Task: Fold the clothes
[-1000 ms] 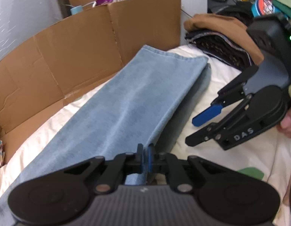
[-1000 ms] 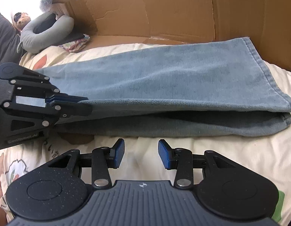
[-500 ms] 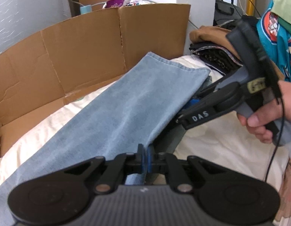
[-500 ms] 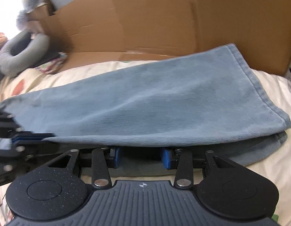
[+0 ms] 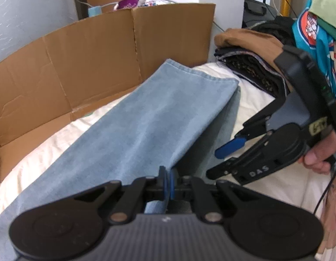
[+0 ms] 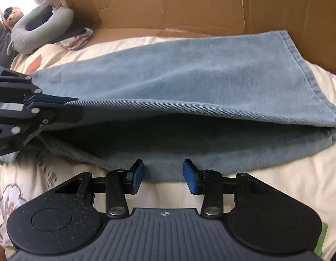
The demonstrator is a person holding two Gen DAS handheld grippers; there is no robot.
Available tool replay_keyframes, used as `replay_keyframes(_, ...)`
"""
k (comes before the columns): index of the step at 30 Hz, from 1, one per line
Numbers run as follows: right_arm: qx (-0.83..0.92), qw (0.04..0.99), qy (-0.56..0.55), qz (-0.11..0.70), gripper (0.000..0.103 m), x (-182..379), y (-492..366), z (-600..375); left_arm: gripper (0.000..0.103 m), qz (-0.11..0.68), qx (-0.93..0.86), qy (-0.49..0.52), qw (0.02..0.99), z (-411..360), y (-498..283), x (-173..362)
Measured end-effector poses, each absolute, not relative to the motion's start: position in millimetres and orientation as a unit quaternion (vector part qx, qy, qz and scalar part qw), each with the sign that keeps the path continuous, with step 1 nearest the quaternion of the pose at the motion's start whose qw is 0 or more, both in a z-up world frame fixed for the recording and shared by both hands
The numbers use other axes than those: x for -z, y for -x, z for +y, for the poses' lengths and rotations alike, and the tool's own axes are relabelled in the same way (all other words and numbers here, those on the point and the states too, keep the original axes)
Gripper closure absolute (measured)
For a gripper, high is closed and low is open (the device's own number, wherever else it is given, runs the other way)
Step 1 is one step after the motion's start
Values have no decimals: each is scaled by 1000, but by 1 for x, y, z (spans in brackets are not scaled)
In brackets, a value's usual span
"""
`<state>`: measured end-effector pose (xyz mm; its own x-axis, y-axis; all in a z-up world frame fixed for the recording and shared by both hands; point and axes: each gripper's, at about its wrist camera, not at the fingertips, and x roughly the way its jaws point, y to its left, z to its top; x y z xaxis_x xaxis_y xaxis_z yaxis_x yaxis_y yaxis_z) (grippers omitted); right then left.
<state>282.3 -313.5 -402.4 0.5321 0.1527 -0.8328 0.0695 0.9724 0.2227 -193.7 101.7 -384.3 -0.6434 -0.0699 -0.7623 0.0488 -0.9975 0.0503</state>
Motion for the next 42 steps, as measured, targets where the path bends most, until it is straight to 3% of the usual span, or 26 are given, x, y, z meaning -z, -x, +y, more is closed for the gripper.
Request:
replay_keyframes(9,-36,860,-129,493,57,403,-264,-318,99,-46,884,-466,5,126,198,423)
replay_keyframes(14,-54,858,-129,495,56,399,-258,-317,93,-55,877,-477,3,129,202,431)
replay_keyframes(15,-58,858,-127,494,57,398,-257,-315,90,-51,877,-477,2,129,200,429)
replay_keyframes(17,-69,858,-125,493,57,396,-256,-313,67,-44,877,-479,-3,128,196,425)
replay_keyframes(19,-81,858,-123,492,57,393,-255,-312,52,-38,875,-483,-4,127,190,420)
replay_keyframes(35,-173,841,-8,513,57,351,-284,-295,39,-30,857,-502,116,90,99,402)
replay_keyframes(42,-227,814,20,534,57,358,-293,-257,28,-20,862,-479,165,86,59,412)
